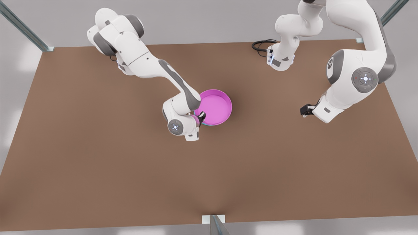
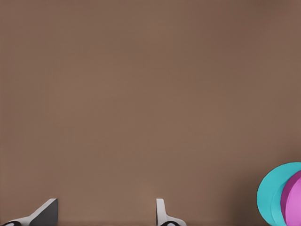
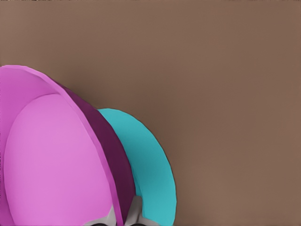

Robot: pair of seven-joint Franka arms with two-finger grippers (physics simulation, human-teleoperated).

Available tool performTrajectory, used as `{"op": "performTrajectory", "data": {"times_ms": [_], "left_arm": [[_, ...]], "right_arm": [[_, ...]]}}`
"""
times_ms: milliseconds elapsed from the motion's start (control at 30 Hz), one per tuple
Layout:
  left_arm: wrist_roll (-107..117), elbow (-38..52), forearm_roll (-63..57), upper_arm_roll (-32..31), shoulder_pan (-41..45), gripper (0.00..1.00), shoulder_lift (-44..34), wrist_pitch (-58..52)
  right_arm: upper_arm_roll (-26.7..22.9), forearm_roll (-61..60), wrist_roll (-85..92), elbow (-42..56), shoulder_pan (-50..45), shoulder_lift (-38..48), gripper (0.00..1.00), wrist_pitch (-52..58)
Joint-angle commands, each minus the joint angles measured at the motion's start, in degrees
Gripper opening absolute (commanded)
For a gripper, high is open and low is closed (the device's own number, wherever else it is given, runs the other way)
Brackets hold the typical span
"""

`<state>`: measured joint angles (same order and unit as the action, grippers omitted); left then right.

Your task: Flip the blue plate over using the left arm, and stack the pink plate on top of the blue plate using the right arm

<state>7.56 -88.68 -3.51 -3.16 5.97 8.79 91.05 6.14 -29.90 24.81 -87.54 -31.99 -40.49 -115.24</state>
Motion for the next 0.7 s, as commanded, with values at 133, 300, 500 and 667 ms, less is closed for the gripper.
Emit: {"op": "performTrajectory", "data": {"times_ms": [133, 300, 500, 667], "left_arm": [[0.09, 0.0, -0.01, 0.0, 0.0, 1.0, 0.0, -0.79], [0.18, 0.0, -0.01, 0.0, 0.0, 1.0, -0.09, -1.14], [0.35, 0.0, -0.01, 0.0, 0.0, 1.0, -0.18, -1.58], [0.44, 0.26, 0.25, 0.0, 0.0, 1.0, -0.27, -1.49]], "right_arm": [[0.02, 0.37, -0.29, 1.93, 0.0, -1.35, 0.64, 0.02], [0.1, -1.47, -0.29, 2.46, 0.0, -1.61, 0.84, 0.1], [-0.16, -1.12, -0.2, 2.2, 0.09, -0.82, 0.94, 2.56], [-3.66, -0.16, -0.02, 1.93, 0.79, 3.39, 0.96, 12.47]]}}
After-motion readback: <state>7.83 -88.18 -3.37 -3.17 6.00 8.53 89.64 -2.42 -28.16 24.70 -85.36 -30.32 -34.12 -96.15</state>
